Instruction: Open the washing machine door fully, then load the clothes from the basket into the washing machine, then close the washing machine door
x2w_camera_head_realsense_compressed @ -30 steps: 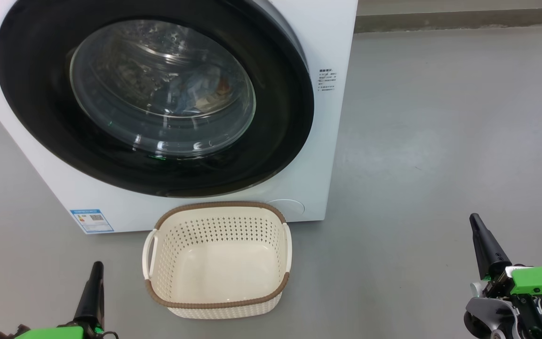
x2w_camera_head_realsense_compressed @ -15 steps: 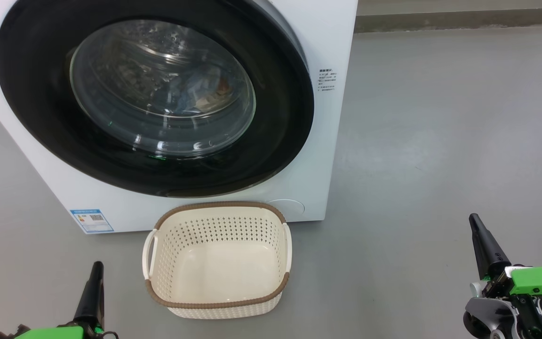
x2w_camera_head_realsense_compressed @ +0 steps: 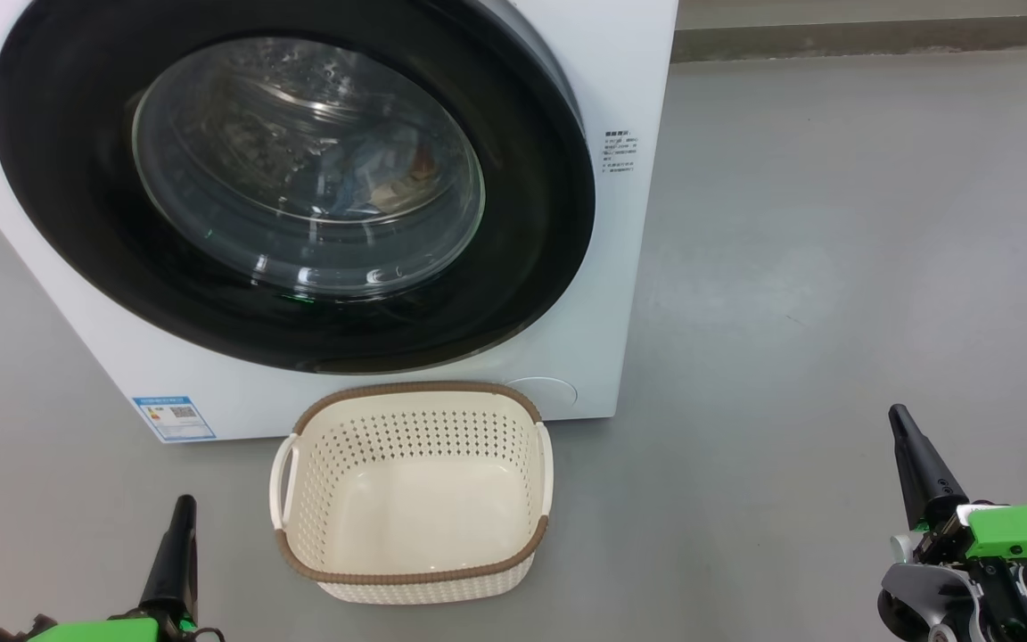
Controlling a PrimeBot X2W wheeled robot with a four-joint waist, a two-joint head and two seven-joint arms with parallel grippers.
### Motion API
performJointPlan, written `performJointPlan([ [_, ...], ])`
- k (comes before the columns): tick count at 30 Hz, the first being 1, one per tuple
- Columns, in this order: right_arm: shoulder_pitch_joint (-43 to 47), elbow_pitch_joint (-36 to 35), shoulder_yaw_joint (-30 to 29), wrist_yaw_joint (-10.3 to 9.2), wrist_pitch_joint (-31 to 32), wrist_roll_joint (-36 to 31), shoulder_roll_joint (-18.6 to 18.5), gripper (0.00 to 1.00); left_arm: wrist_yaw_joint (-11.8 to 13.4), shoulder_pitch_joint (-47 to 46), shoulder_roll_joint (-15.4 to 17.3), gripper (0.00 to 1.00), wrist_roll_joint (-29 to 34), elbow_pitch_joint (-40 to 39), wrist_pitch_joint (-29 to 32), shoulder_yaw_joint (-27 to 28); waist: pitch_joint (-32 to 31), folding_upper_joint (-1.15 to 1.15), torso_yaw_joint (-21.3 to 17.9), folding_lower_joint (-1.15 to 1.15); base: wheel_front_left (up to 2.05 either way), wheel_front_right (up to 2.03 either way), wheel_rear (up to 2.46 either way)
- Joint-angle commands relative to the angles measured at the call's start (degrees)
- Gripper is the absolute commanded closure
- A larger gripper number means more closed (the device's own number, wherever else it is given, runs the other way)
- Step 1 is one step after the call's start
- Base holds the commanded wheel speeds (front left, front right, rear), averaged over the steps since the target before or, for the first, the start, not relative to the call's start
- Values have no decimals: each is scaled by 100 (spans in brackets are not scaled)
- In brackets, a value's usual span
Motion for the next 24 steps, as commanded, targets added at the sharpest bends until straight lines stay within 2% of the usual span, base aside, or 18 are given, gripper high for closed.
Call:
performJointPlan([
  [1,-33,-173,117,9,27,-25,-55,100,1,-209,51,100,-45,-174,41,188,0,0,0,0,0,0,0],
  [24,-33,-172,111,9,31,-30,-51,100,1,-209,51,100,-45,-174,40,188,0,0,0,0,0,0,0],
])
